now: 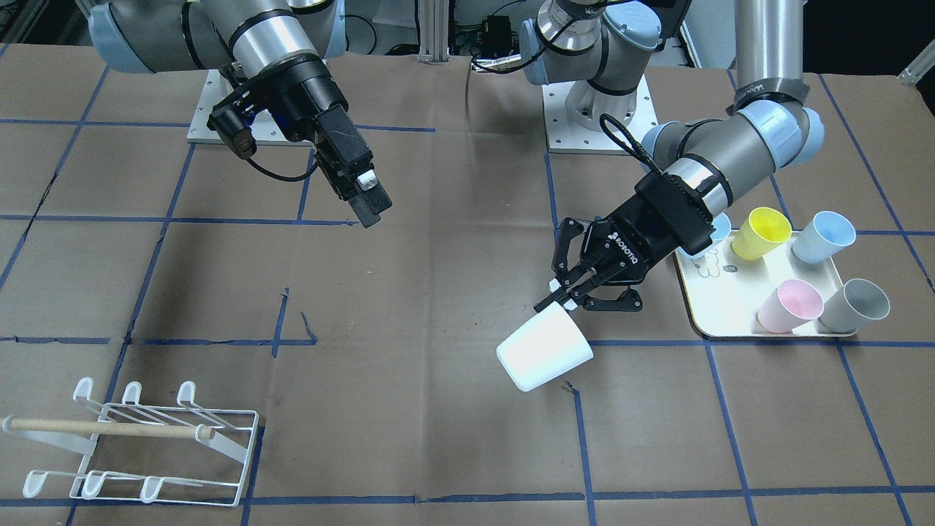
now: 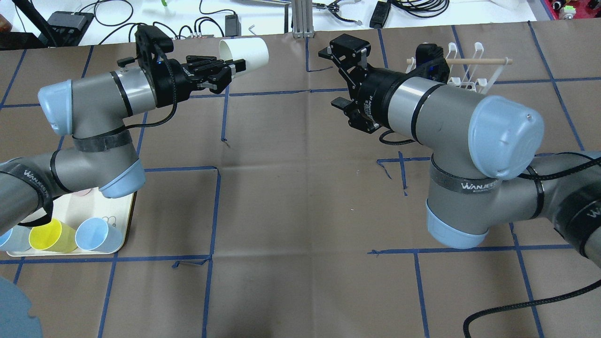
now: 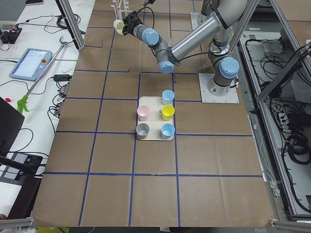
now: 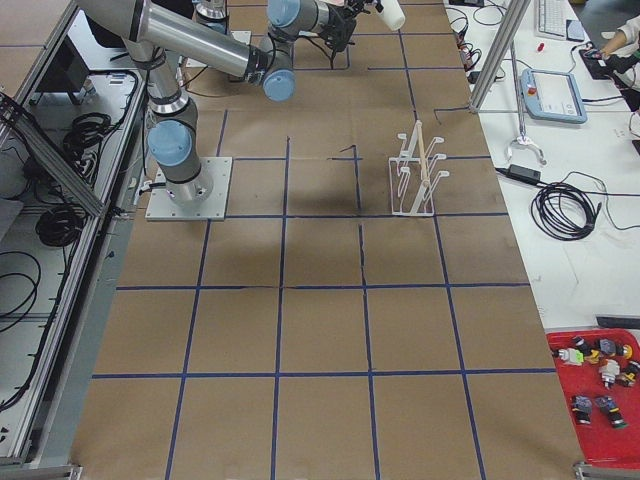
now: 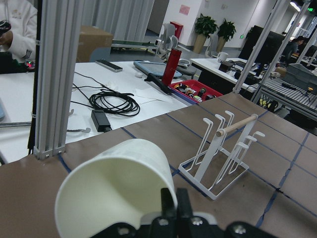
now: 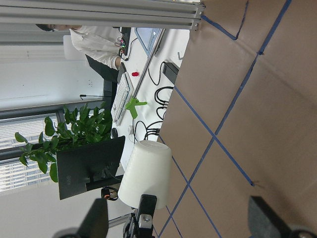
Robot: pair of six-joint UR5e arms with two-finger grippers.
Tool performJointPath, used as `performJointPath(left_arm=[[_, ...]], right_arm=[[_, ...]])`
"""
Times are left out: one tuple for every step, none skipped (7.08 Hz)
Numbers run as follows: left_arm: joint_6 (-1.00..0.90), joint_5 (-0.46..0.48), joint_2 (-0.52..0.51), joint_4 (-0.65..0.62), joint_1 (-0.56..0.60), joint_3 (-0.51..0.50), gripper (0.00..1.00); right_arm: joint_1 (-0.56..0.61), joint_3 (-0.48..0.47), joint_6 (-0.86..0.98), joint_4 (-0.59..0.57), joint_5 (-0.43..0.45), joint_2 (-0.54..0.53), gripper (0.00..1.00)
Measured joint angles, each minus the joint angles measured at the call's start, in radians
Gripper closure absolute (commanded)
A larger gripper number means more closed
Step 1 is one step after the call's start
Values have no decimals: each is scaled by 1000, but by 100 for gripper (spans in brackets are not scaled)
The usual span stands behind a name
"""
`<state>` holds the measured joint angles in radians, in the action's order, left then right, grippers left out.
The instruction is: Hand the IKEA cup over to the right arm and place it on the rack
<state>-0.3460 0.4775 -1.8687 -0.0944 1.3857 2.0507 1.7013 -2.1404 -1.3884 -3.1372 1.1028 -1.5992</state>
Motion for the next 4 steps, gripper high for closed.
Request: performJointPath(left_arm=[[59,-16,-32,-127,20,21,98],[129,-18,-63,-251,48,38,97],[189,-14,-85,-343,77,45,97],[224,-8,-94,-398,104,48,97]], right_arm=[[2,-2,-6,-2,1,0,0],[4,-3,-21,-4,5,3,0],[4,-4,-42,-3,6,6,0],[4,-4,-52,1,5,15,0]])
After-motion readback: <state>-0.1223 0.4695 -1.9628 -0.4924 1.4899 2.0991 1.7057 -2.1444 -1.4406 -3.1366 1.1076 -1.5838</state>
